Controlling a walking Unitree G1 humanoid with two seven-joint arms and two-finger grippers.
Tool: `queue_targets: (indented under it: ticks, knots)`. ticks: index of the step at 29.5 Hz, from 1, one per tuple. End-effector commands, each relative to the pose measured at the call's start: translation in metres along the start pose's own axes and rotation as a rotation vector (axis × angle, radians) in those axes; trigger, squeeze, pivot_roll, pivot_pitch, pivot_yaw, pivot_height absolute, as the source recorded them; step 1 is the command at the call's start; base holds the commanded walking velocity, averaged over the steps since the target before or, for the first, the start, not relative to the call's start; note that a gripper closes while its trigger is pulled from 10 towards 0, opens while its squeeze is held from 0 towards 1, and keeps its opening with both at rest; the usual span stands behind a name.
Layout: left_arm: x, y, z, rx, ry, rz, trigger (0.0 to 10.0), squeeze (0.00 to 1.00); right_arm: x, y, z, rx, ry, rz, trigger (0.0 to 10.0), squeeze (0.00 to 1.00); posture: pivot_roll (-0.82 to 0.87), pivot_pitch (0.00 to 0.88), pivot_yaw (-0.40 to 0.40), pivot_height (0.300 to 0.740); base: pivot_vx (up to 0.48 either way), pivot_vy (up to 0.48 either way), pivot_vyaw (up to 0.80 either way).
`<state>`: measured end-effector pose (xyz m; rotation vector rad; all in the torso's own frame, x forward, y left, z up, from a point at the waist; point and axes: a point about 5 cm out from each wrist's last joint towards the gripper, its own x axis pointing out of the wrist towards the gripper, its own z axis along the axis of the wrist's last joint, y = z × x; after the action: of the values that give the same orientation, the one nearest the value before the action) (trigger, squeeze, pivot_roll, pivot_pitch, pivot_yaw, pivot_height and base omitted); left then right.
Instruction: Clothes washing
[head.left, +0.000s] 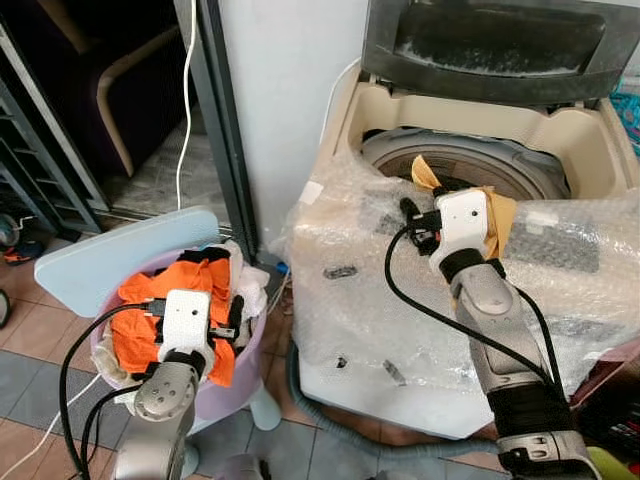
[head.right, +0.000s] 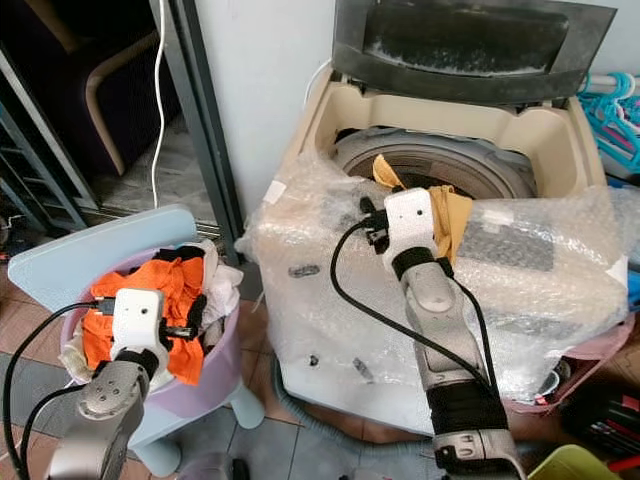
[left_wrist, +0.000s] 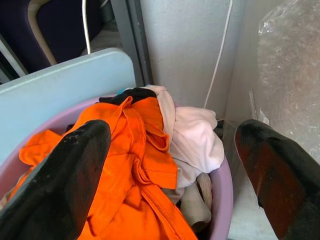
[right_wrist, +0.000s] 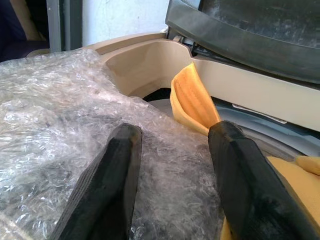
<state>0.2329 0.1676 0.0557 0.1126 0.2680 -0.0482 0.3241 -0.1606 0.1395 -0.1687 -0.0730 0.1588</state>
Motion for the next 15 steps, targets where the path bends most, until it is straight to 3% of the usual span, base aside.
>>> queue_targets:
  ticks: [1,3,6,8,9,10,13,15]
  knots:
    - [0.002,0.002,0.002,0.011,0.002,0.014,10.0,0.00,0.001,-0.014,-0.005,0.030,0.042,-0.077,10.0,0.00,-0.03,0.000,0.012,0.740,0.000,0.000,0.00]
    - [0.002,0.002,0.002,0.011,0.003,0.014,10.0,0.00,0.001,-0.016,-0.006,0.052,0.049,-0.097,10.0,0.00,-0.03,0.000,0.012,0.740,0.000,0.000,0.00]
    - [0.003,0.002,0.002,0.011,0.004,0.018,10.0,0.00,0.002,-0.030,-0.011,0.098,0.097,-0.231,10.0,0.00,-0.03,0.000,0.011,0.740,0.000,0.000,0.00]
    - [0.003,0.003,0.002,0.007,0.006,0.022,10.0,0.00,0.002,-0.032,-0.011,0.177,0.093,-0.278,10.0,0.00,-0.03,0.000,0.012,0.740,0.000,0.000,0.00]
    - [0.003,0.003,0.002,0.007,0.006,0.023,10.0,0.00,0.003,-0.031,-0.010,0.183,0.093,-0.276,10.0,0.00,-0.03,0.000,0.013,0.740,0.000,0.000,0.00]
    - [0.003,0.003,0.002,0.005,0.005,0.022,10.0,0.00,0.004,-0.020,-0.005,0.224,0.063,-0.210,10.0,0.00,-0.03,0.000,0.013,0.740,0.000,0.000,0.00]
    - [0.003,0.002,0.002,0.003,0.005,0.022,10.0,0.00,0.004,-0.012,-0.001,0.248,0.042,-0.180,10.0,0.00,-0.03,0.000,0.013,0.740,0.000,0.000,0.00]
    - [0.004,0.002,0.003,0.000,0.004,0.022,10.0,0.00,0.003,0.001,0.004,0.236,0.026,-0.101,10.0,0.00,-0.04,0.000,0.012,0.740,0.000,0.000,0.00]
